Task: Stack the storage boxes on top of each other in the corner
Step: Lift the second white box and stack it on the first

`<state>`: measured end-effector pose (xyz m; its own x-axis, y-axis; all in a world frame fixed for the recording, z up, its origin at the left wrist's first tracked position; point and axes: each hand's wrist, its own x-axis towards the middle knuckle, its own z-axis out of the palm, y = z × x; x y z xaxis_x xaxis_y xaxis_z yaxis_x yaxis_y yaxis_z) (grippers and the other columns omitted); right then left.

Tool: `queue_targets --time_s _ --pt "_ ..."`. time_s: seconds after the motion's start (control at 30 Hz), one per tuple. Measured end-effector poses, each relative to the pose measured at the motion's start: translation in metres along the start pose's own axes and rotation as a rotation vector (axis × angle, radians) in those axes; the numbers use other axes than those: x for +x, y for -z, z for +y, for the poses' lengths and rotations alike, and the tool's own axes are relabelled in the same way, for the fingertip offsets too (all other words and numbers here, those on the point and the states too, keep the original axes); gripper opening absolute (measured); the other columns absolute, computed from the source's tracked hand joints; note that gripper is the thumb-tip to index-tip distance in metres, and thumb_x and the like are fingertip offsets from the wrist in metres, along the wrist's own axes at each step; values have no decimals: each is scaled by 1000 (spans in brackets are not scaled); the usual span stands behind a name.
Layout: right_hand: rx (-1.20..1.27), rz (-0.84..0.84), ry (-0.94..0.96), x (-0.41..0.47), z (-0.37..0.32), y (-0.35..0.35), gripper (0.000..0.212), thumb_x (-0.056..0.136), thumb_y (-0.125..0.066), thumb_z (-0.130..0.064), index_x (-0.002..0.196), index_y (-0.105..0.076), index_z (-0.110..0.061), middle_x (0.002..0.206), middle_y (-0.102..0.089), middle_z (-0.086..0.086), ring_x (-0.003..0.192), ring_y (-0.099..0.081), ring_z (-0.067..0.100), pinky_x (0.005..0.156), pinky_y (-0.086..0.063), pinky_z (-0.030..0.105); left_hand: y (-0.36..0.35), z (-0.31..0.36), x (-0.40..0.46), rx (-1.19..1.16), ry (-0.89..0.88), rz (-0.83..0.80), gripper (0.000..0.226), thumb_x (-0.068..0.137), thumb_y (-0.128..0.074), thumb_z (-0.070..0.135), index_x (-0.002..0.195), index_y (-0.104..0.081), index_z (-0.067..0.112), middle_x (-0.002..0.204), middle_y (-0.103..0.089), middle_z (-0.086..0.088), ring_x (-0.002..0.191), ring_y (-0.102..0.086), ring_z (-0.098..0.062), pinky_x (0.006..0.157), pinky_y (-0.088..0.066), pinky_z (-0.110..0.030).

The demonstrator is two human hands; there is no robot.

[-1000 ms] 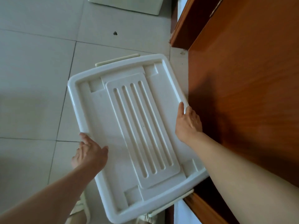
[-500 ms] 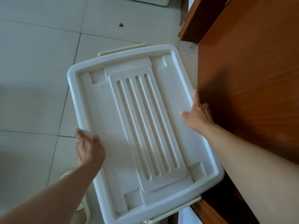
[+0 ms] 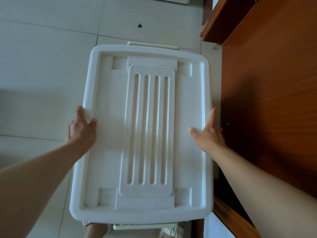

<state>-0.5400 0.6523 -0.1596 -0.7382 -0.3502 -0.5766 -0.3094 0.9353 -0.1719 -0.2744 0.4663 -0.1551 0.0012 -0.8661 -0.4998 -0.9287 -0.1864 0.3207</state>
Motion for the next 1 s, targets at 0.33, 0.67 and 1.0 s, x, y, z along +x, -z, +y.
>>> queue_targets --time_s 0.33,0.67,1.0 --pt "272 -49 -134 -4 -6 -2 82 82 -65 -43 138 -21 -2 143 -36 22 126 -43 37 96 -39 36 -8 -5 4 -72 131 5 66 83 -64 45 122 -42 -3 124 -51 -28 120 -46 -41 96 -38 -45" --pt "234 38 -140 -13 -18 16 80 75 -71 -49 128 -37 0 134 -49 20 119 -51 36 87 -43 34 18 7 8 -31 104 67 75 79 -67 50 122 -44 -7 125 -51 -29 122 -45 -41 95 -40 -45" --pt "289 77 -145 -65 -59 62 84 70 -74 -49 129 -41 1 135 -50 19 122 -49 35 92 -43 33 99 10 -6 -64 167 76 76 75 -67 56 117 -55 -6 119 -56 -29 119 -48 -42 95 -43 -44"
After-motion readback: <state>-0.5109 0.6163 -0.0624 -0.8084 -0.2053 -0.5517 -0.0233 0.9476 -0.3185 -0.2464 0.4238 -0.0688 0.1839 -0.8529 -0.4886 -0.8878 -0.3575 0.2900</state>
